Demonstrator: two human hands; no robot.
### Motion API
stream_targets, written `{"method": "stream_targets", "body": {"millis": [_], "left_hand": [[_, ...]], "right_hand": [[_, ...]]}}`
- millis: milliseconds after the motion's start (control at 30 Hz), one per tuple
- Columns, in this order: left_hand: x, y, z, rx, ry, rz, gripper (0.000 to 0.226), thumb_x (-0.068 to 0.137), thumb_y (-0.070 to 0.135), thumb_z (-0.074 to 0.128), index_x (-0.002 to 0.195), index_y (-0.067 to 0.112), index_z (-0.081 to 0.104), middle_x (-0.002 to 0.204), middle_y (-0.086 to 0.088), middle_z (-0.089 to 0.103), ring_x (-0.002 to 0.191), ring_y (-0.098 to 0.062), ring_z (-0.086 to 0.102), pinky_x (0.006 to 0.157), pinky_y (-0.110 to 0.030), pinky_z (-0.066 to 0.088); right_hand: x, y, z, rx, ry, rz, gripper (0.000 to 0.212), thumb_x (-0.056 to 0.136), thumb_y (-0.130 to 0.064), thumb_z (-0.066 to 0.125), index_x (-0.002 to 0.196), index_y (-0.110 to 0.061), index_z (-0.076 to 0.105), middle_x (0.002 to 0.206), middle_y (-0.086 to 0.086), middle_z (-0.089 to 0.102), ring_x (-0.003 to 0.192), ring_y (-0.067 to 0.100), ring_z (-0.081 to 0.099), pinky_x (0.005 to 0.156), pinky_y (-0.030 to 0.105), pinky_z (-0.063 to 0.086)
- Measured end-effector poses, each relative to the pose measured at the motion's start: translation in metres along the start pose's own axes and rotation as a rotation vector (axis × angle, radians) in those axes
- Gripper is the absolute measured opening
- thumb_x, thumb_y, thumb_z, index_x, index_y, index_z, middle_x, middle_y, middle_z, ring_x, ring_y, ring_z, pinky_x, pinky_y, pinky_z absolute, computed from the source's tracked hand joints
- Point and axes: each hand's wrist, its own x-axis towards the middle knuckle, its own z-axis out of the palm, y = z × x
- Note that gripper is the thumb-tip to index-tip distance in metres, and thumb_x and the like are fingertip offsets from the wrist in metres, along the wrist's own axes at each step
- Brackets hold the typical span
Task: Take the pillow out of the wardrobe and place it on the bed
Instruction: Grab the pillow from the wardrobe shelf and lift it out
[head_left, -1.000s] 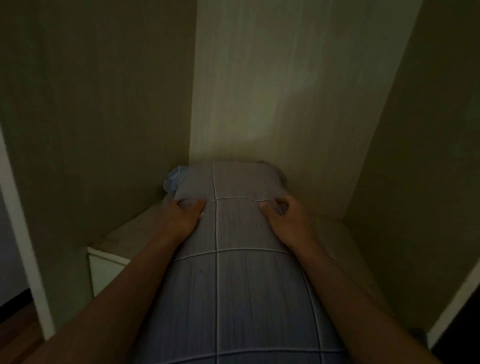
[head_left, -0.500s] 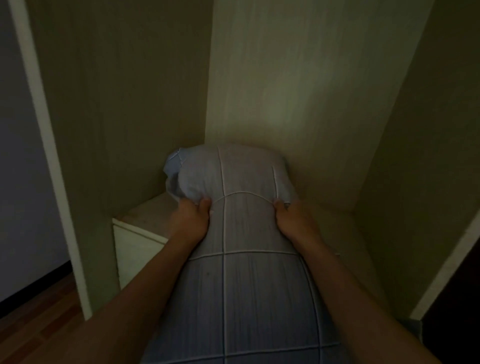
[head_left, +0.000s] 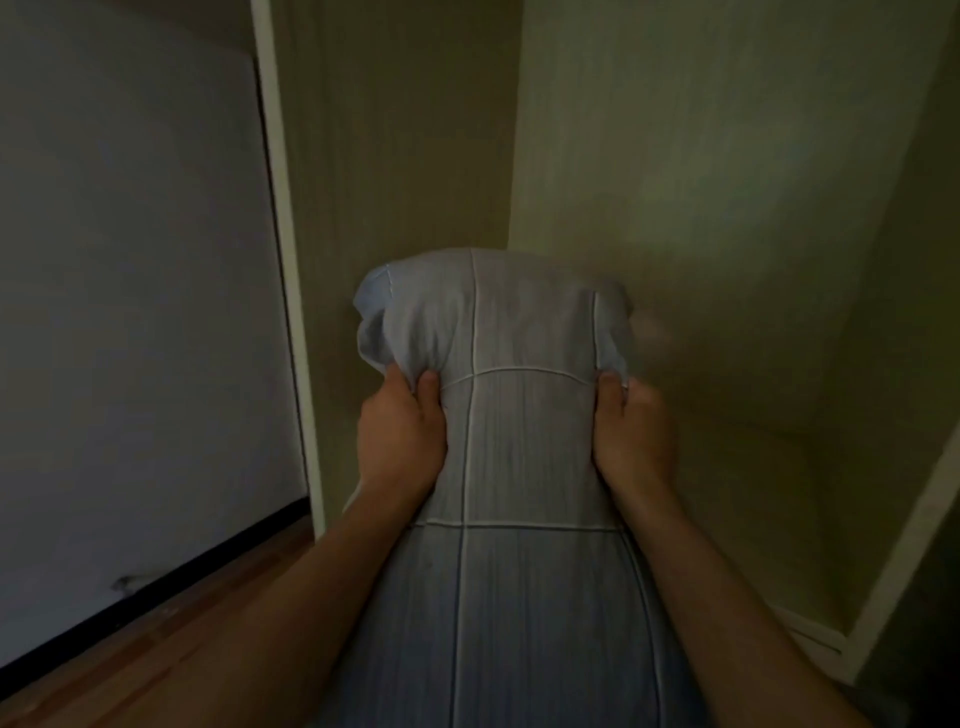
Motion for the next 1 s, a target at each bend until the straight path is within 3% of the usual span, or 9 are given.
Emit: {"method": "stream_targets", "body": {"millis": [133, 267, 400, 567, 700, 767, 900, 1000], "left_hand": [[0.012, 0.011, -0.043, 0.038, 0.105, 0.065, 0.026, 0.098, 0.027, 0.046, 0.107, 0.006, 0.057, 0.08, 0.005, 0.054, 0.07, -0.014, 0.051, 0.06, -0.023, 0.031], [0.029, 0.004, -0.085, 0.111, 0.177, 0.076, 0.018, 0.099, 0.026, 0.044, 0.085, 0.014, 0.049, 0.065, 0.006, 0.05, 0.062, -0.021, 0.05, 0.056, -0.026, 0.026], [0.042, -0.01, -0.126, 0.191, 0.272, 0.108, 0.022, 0.098, 0.021, 0.046, 0.076, 0.018, 0.044, 0.071, -0.021, 0.063, 0.063, -0.038, 0.058, 0.057, -0.031, 0.027], [0.06, -0.034, -0.184, 0.242, 0.363, 0.142, 0.027, 0.096, 0.017, 0.049, 0.07, 0.017, 0.041, 0.061, -0.021, 0.059, 0.055, -0.036, 0.054, 0.054, -0.031, 0.02], [0.073, -0.056, -0.228, 0.268, 0.414, 0.144, 0.029, 0.096, 0.014, 0.051, 0.069, 0.014, 0.041, 0.064, -0.028, 0.059, 0.056, -0.038, 0.053, 0.055, -0.033, 0.016], [0.078, -0.064, -0.245, 0.273, 0.43, 0.153, 0.031, 0.096, 0.013, 0.051, 0.068, 0.013, 0.04, 0.059, -0.023, 0.056, 0.053, -0.034, 0.049, 0.054, -0.032, 0.012], [0.085, -0.081, -0.275, 0.27, 0.444, 0.164, 0.033, 0.096, 0.012, 0.05, 0.066, 0.012, 0.037, 0.051, 0.009, 0.036, 0.044, -0.01, 0.033, 0.053, -0.029, 0.013], [0.087, -0.098, -0.301, 0.266, 0.467, 0.137, 0.033, 0.097, 0.012, 0.05, 0.066, 0.011, 0.037, 0.051, 0.011, 0.033, 0.045, -0.006, 0.033, 0.053, -0.028, 0.014]], "right_hand": [[-0.012, -0.041, 0.002, 0.088, 0.042, -0.084, 0.045, 0.101, -0.034, 0.041, 0.059, -0.017, 0.042, 0.059, -0.005, 0.048, 0.063, 0.022, 0.051, 0.054, 0.032, 0.024], [-0.028, -0.08, 0.017, 0.158, 0.08, -0.166, 0.044, 0.1, -0.03, 0.044, 0.058, -0.021, 0.037, 0.057, -0.006, 0.042, 0.06, 0.02, 0.045, 0.056, 0.03, 0.021], [-0.047, -0.11, 0.045, 0.257, 0.061, -0.187, 0.039, 0.1, -0.031, 0.044, 0.064, -0.019, 0.043, 0.06, -0.005, 0.047, 0.063, 0.021, 0.05, 0.06, 0.029, 0.028], [-0.072, -0.153, 0.091, 0.356, 0.025, -0.224, 0.045, 0.101, -0.031, 0.044, 0.057, -0.025, 0.034, 0.058, -0.007, 0.046, 0.055, 0.013, 0.045, 0.057, 0.029, 0.023], [-0.097, -0.186, 0.128, 0.447, -0.008, -0.266, 0.036, 0.101, -0.034, 0.041, 0.067, -0.026, 0.048, 0.067, -0.004, 0.056, 0.065, 0.014, 0.053, 0.061, 0.025, 0.032], [-0.106, -0.197, 0.142, 0.487, -0.033, -0.284, 0.034, 0.102, -0.034, 0.04, 0.074, -0.021, 0.054, 0.068, -0.005, 0.057, 0.065, 0.012, 0.055, 0.064, 0.025, 0.036], [-0.124, -0.218, 0.169, 0.516, -0.077, -0.301, 0.036, 0.102, -0.034, 0.039, 0.069, -0.023, 0.05, 0.065, -0.008, 0.055, 0.061, 0.004, 0.052, 0.06, 0.024, 0.035], [-0.14, -0.234, 0.193, 0.52, -0.108, -0.32, 0.033, 0.102, -0.033, 0.04, 0.073, -0.023, 0.053, 0.066, -0.01, 0.055, 0.062, -0.001, 0.051, 0.06, 0.023, 0.035]]}}
